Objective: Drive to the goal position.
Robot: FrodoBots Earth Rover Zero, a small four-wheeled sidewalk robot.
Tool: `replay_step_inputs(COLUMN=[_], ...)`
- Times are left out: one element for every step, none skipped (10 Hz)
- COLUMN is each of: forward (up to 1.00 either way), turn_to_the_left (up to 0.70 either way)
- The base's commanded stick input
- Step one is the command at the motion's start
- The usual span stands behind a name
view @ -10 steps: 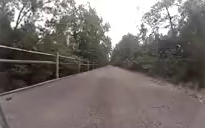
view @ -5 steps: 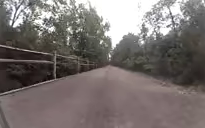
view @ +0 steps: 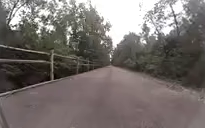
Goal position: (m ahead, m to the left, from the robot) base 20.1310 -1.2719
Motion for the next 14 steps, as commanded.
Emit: replay_step_inputs(forward=[0.7,0.7,0.7,0.7,0.7,0.7,0.7,0.7,0.7,0.7,0.7,0.7,0.7,0.7], turn_to_the_left=[0.0,0.0,0.0,0.0,0.0,0.0,0.0,0.0,0.0,0.0,0.0,-0.06,-0.12,-0.17])
